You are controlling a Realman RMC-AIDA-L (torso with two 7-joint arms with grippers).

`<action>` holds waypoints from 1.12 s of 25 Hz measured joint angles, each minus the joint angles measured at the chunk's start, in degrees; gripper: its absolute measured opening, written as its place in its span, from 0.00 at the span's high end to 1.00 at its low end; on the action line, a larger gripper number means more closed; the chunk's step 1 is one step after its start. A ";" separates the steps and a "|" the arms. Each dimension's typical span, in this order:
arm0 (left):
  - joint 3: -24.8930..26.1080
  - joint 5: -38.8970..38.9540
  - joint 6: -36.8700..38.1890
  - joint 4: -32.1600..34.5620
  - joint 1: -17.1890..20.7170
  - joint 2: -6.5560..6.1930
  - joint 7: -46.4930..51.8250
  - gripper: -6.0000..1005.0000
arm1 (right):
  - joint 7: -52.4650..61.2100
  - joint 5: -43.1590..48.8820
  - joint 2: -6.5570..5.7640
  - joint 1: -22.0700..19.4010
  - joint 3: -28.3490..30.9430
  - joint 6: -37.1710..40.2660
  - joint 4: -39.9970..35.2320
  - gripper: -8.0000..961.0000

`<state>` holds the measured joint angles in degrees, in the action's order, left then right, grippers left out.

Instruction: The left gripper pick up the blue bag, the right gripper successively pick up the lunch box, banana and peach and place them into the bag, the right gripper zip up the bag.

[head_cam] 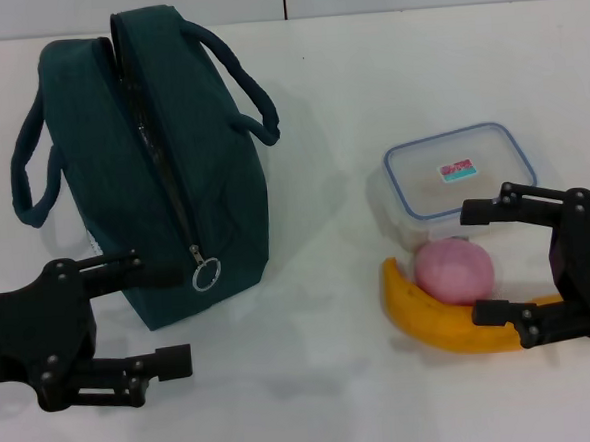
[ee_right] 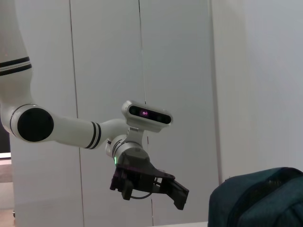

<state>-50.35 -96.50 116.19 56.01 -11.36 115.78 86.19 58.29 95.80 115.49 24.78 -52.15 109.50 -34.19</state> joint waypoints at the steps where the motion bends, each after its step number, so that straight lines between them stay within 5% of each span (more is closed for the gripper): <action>1: 0.00 0.00 0.00 0.02 0.00 -0.01 0.00 0.12 | 0.00 0.00 0.00 0.00 0.01 -0.04 0.00 0.09; 16: 1.49 5.37 -0.04 0.46 -0.32 -0.78 2.40 0.12 | 0.11 0.00 -0.13 0.30 0.03 -0.43 -0.09 0.09; 23: 20.43 0.06 -5.15 0.37 -7.89 -2.59 15.27 0.12 | -0.49 -0.27 -0.07 0.35 0.12 -1.67 -0.01 0.09; 28: 24.31 -6.78 -12.01 2.11 -11.27 -4.22 26.40 0.12 | -1.40 -4.02 0.02 -0.83 0.21 -4.63 0.95 0.09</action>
<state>-26.04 -103.28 104.18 58.12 -22.62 111.56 112.58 56.88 91.77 115.50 23.95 -51.93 104.87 -33.24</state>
